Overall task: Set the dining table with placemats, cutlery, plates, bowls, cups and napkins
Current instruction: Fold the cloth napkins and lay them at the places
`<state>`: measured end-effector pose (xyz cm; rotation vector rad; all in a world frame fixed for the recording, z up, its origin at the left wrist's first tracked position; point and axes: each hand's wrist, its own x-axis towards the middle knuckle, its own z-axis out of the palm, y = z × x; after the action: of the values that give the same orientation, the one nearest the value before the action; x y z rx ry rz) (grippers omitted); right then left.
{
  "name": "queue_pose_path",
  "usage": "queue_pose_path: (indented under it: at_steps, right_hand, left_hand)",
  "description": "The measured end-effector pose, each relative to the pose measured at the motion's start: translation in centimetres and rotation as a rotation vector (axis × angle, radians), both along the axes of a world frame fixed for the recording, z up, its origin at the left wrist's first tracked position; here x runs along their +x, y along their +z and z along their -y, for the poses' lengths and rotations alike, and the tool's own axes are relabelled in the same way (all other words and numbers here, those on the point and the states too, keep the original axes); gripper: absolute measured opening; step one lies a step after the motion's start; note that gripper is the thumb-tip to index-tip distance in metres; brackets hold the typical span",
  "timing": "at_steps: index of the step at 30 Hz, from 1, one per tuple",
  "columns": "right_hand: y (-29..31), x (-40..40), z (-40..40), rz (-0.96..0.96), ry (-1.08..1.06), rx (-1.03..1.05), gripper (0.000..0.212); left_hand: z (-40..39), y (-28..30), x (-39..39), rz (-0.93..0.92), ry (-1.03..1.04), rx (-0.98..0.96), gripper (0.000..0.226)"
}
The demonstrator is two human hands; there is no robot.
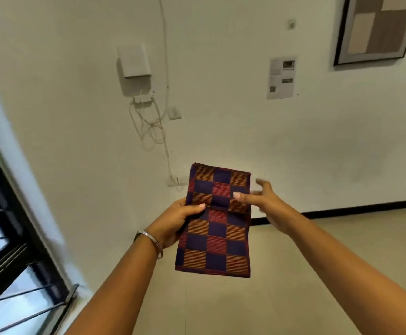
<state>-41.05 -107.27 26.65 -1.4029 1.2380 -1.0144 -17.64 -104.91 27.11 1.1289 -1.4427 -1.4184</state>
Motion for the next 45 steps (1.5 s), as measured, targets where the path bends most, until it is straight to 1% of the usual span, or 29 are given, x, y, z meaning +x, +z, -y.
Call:
queue_pose_path:
  at_steps: [1, 2, 4, 7, 8, 10, 15, 18, 19, 22, 24, 27, 29, 32, 36, 38, 39, 42, 45]
  right_hand:
    - [-1.8, -0.6, 1.2, 0.049, 0.041, 0.108, 0.12]
    - [-3.3, -1.0, 2.2, 0.081, 0.092, 0.189, 0.116]
    - [-5.1, -1.4, 3.6, 0.129, 0.143, 0.257, 0.093]
    - [-7.3, -2.6, 7.0, 0.236, 0.075, 0.231, 0.047]
    - [-7.9, -3.3, 8.1, 0.266, 0.039, 0.215, 0.036]
    - [-9.1, -5.4, 10.9, 0.281, -0.008, 0.19, 0.028]
    - [-11.2, -12.8, 17.9, 0.237, -0.093, 0.219, 0.025]
    - [-11.8, -17.3, 21.5, 0.196, -0.104, 0.26, 0.025]
    - [-11.8, -19.0, 22.8, 0.18, -0.095, 0.265, 0.025]
    - [-11.4, -23.5, 25.7, 0.164, -0.084, 0.257, 0.031]
    - [-11.1, -26.1, 27.0, 0.166, -0.135, 0.241, 0.037]
    - [-11.5, -30.2, 28.7, 0.247, -0.232, 0.206, 0.043]
    - [-11.7, -32.9, 29.6, 0.299, -0.305, 0.17, 0.041]
    - [-11.8, -37.3, 31.4, 0.362, -0.47, 0.076, 0.037]
    - [-11.1, -42.9, 34.9, 0.414, -0.694, -0.079, 0.028]
    - [-10.0, -45.2, 36.5, 0.411, -0.756, -0.134, 0.022]
    - [-9.4, -46.6, 37.5, 0.419, -0.778, -0.156, 0.021]
    - [-8.4, -50.2, 40.1, 0.43, -0.831, -0.16, 0.034]
    - [-8.3, -53.3, 42.0, 0.379, -0.895, -0.171, 0.032]
  left_hand:
    - [1.7, -0.6, -0.3, -0.012, -0.014, 0.028, 0.021]
    - [3.2, -1.2, -0.7, -0.022, -0.026, 0.052, 0.022]
    - [6.1, -2.4, -1.8, -0.029, -0.046, 0.088, 0.021]
    - [10.8, -4.4, -4.1, -0.018, -0.075, 0.13, 0.021]
    - [12.2, -5.0, -4.8, -0.018, -0.083, 0.141, 0.022]
    - [15.8, -6.2, -6.8, -0.02, -0.118, 0.167, 0.024]
    - [25.1, -8.4, -13.1, 0.123, -0.325, 0.21, 0.034]
    - [30.2, -8.6, -17.3, 0.25, -0.394, 0.161, 0.034]
    - [31.9, -8.6, -19.0, 0.262, -0.404, 0.138, 0.033]
    - [36.0, -8.6, -23.5, 0.219, -0.392, 0.098, 0.03]
    - [38.3, -8.9, -26.4, 0.187, -0.409, 0.099, 0.031]
    - [42.0, -9.6, -31.4, 0.156, -0.47, 0.114, 0.036]
    - [44.5, -9.8, -34.7, 0.138, -0.55, 0.114, 0.037]
    - [48.7, -10.1, -40.5, 0.107, -0.666, 0.107, 0.036]
    - [54.3, -9.6, -48.4, 0.037, -0.73, 0.039, 0.025]
    - [56.6, -9.1, -52.0, 0.016, -0.769, 0.016, 0.025]
    - [58.0, -8.6, -53.9, 0.013, -0.795, 0.015, 0.028]
    - [62.0, -7.8, -58.9, 0.023, -0.872, 0.045, 0.046]
    - [65.1, -7.6, -63.5, 0.004, -0.961, 0.085, 0.043]
